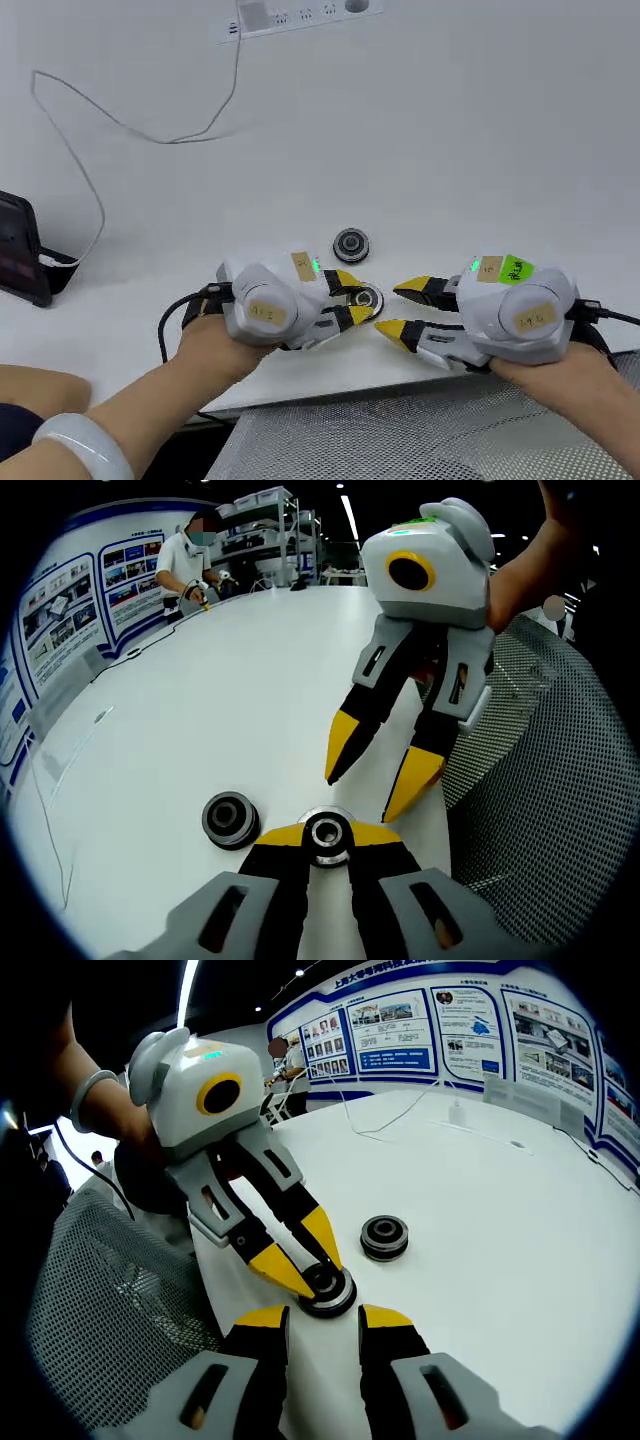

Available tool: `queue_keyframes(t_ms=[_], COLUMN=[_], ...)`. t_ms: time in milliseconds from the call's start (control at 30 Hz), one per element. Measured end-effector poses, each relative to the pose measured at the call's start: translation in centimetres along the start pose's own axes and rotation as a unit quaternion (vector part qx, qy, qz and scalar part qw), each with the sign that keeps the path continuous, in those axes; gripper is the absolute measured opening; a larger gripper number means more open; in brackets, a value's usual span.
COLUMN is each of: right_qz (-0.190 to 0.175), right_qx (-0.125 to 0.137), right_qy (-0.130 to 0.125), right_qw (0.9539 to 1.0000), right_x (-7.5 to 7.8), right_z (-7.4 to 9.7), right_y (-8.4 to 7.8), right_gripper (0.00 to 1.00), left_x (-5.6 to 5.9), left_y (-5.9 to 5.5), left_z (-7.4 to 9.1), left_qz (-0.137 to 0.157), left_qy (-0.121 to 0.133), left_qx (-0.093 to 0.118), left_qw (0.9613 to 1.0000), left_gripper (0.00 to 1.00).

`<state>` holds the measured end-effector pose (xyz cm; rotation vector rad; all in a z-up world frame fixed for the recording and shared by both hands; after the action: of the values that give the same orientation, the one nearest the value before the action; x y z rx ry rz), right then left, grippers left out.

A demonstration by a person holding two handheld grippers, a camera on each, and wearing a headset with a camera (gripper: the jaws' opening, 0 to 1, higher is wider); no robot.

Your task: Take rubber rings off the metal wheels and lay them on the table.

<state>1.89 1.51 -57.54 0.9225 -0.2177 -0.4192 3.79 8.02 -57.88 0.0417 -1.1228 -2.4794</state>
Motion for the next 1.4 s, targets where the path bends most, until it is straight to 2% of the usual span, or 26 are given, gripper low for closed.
queue_keyframes(t_ms=[233,700,800,900,967,1067,1167,1267,1333,1400], right_qz=[-0.002,-0.018,-0.049,-0.097,-0.136,-0.208,-0.291,-0.335,-0.345,-0.346], right_qx=[-0.001,0.006,0.018,0.031,0.036,0.047,0.063,0.067,0.063,0.059], right_qy=[0.002,0.002,-0.003,-0.010,-0.018,-0.024,-0.023,-0.013,-0.010,-0.006], right_qw=[1.0000,0.9998,0.9986,0.9948,0.9899,0.9767,0.9543,0.9399,0.9363,0.9364], right_x=[-0.1,0.0,0.4,0.9,1.3,1.9,2.3,2.3,2.2,2.0], right_z=[-0.1,-0.5,-0.3,-0.1,-0.1,-0.1,-0.2,-0.4,-0.7,-0.9], right_y=[-0.1,-0.1,0.1,0.1,-0.1,-0.5,-0.7,-0.9,-1.0,-1.1], right_gripper=[0.28,0.28,0.27,0.23,0.21,0.20,0.20,0.19,0.19,0.19], left_x=[-0.1,-0.1,-0.1,-0.1,-0.1,-0.1,-0.2,-0.2,-0.2,-0.2], left_y=[0.1,0.0,-0.1,-0.1,-0.1,-0.1,-0.1,-0.1,-0.1,-0.2], left_z=[-0.1,0.1,0.1,0.1,0.1,0.0,0.0,0.0,0.0,0.0], left_qz=[-0.002,0.011,0.012,0.012,0.011,0.009,0.009,0.010,0.012,0.012], left_qy=[-0.002,-0.001,0.000,0.000,-0.001,-0.001,-0.001,0.000,0.000,0.000], left_qx=[0.001,0.011,0.013,0.012,0.012,0.011,0.013,0.014,0.016,0.016], left_qw=[1.0000,0.9999,0.9998,0.9999,0.9999,0.9999,0.9999,0.9998,0.9998,0.9998], left_gripper=[0.14,0.13,0.13,0.13,0.13,0.13,0.13,0.13,0.13,0.13])
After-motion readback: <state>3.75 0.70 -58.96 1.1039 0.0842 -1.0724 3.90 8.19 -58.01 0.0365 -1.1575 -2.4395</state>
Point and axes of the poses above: the centre of the closed fingertips' face, and the gripper's own axes: z roughly backward along the fingers, x roughly to its right, y roughly out of its top, the point moved 4 cm from there along z, roughly backward along the fingers, and after that the axes turned 12 degrees about z, right-handed, at the moved point
